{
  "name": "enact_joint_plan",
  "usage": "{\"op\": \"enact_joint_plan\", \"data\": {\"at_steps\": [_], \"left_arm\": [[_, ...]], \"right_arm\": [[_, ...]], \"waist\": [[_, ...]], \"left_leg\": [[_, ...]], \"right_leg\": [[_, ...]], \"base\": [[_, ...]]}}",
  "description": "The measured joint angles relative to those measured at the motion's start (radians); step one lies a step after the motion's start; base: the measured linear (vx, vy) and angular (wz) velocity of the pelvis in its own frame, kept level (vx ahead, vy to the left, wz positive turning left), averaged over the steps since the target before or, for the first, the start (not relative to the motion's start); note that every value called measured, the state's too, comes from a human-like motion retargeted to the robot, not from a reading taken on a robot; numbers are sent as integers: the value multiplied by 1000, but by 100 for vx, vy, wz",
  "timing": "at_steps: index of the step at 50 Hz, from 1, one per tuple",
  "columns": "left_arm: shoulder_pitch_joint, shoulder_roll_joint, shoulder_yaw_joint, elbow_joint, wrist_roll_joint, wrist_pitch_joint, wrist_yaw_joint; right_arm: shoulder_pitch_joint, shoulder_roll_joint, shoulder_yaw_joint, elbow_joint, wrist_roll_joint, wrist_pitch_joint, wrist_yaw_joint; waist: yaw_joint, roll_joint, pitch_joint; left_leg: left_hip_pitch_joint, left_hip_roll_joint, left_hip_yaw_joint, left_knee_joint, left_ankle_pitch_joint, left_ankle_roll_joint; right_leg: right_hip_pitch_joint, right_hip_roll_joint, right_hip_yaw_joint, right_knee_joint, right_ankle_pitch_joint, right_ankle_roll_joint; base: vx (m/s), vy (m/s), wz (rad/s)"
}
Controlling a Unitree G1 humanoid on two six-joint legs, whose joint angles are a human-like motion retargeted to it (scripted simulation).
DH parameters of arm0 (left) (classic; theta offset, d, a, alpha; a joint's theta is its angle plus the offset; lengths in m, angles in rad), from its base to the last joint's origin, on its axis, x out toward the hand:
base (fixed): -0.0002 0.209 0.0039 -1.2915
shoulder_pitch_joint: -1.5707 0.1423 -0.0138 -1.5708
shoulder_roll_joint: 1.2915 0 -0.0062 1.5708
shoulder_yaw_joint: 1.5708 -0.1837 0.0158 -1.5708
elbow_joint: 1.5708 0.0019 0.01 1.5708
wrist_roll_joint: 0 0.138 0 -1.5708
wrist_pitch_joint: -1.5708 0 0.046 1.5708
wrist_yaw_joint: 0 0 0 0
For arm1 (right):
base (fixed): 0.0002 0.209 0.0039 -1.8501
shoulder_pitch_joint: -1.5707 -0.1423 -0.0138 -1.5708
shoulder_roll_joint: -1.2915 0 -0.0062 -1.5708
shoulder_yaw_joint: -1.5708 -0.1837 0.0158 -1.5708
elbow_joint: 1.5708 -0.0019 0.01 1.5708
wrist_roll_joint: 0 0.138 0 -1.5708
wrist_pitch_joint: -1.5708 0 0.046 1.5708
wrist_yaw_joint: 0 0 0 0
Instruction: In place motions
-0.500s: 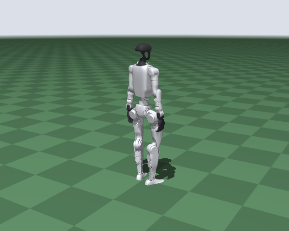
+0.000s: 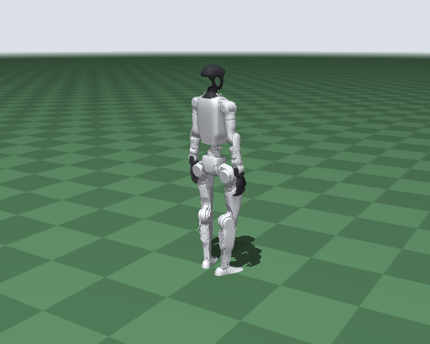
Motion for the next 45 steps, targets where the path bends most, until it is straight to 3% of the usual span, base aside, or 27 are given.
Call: {"op": "enact_joint_plan", "data": {"at_steps": [45], "left_arm": [[4,-5,8,1,0,0,0]], "right_arm": [[3,6,8,0,-1,-1,0]], "waist": [[-10,0,-12]], "left_leg": [[6,-19,3,-20,-3,6]], "right_leg": [[-6,-6,-4,-1,11,8]], "base": [[0,0,0]]}}
